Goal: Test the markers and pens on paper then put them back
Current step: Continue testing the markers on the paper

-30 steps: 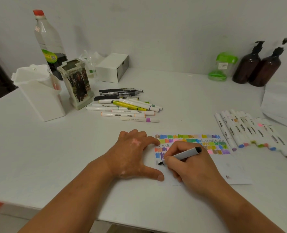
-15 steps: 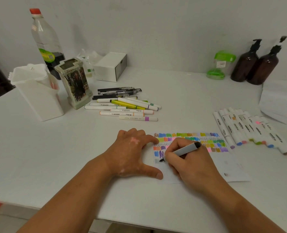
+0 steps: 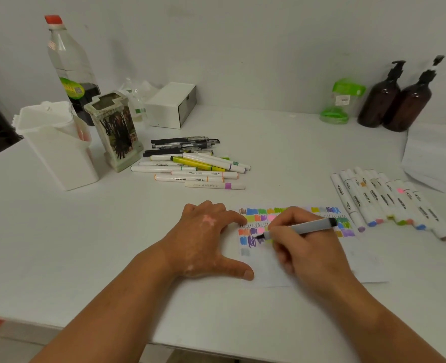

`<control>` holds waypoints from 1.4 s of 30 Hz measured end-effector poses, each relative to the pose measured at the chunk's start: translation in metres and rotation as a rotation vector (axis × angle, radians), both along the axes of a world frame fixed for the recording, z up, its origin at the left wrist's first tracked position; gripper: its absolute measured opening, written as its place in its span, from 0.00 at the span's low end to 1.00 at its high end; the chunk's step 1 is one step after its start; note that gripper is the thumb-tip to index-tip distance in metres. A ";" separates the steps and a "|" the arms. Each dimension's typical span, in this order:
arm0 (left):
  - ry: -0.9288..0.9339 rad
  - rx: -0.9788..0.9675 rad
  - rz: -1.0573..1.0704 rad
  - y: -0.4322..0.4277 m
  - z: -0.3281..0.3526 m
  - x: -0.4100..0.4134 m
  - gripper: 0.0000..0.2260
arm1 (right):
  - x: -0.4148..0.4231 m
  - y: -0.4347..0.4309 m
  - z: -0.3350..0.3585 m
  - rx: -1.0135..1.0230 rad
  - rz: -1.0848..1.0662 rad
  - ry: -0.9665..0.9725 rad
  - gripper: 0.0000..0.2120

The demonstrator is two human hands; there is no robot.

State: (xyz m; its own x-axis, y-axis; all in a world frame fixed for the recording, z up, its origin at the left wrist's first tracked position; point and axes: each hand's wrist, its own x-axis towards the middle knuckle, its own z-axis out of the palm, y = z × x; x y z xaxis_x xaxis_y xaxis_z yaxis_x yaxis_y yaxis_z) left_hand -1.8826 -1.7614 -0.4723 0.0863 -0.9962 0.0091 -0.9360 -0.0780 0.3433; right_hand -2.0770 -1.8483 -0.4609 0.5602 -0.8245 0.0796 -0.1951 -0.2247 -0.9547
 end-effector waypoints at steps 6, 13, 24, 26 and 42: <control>0.745 -0.258 0.135 0.000 0.004 0.003 0.16 | -0.004 -0.011 0.004 0.248 -0.154 -0.280 0.08; 0.989 -0.320 0.104 0.000 0.006 -0.002 0.10 | -0.006 -0.012 0.005 0.197 -0.048 -0.338 0.04; 0.958 -0.318 0.043 0.001 0.007 -0.005 0.09 | -0.009 -0.012 0.006 0.223 0.071 -0.500 0.01; 0.978 -0.315 0.027 0.000 0.006 -0.005 0.09 | -0.010 -0.012 0.006 0.221 0.086 -0.496 0.05; 1.074 -0.294 -0.046 0.002 0.009 -0.007 0.09 | -0.007 -0.007 0.006 0.041 0.139 -0.315 0.02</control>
